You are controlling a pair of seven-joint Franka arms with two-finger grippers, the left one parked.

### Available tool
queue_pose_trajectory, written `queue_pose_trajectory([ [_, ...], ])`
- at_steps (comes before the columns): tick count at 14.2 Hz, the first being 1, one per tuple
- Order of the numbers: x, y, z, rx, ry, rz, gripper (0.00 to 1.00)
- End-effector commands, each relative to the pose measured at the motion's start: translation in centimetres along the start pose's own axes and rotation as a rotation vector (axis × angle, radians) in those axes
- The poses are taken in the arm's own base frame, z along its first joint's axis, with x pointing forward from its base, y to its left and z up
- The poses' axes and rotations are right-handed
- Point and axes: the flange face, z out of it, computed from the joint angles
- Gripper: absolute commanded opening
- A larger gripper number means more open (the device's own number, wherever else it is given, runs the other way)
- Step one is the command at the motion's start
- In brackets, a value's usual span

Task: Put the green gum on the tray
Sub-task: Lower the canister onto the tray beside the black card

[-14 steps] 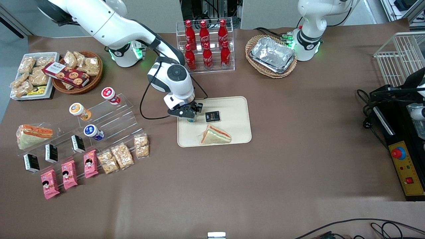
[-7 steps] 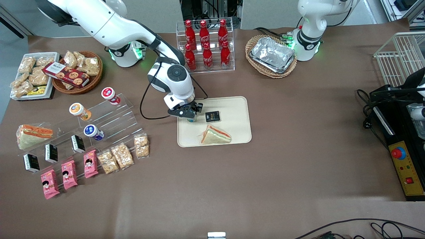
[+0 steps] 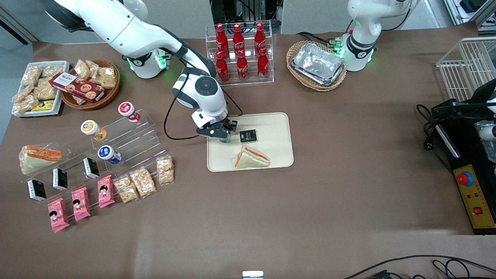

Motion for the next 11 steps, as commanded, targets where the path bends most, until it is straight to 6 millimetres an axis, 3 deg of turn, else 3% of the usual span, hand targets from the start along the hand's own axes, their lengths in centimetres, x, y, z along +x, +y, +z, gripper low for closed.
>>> queue_pose_trajectory([
  [1, -0.01, -0.08, 0.45, 0.015, 0.011, 0.005, 0.51],
  [2, 0.06, -0.08, 0.49, 0.02, 0.011, 0.008, 0.56],
  [3, 0.06, -0.08, 0.49, 0.02, 0.011, 0.013, 0.79],
  [5, 0.04, -0.09, 0.55, 0.021, 0.011, 0.03, 0.97],
  [11, -0.04, -0.09, 0.58, 0.018, 0.033, 0.011, 0.99],
])
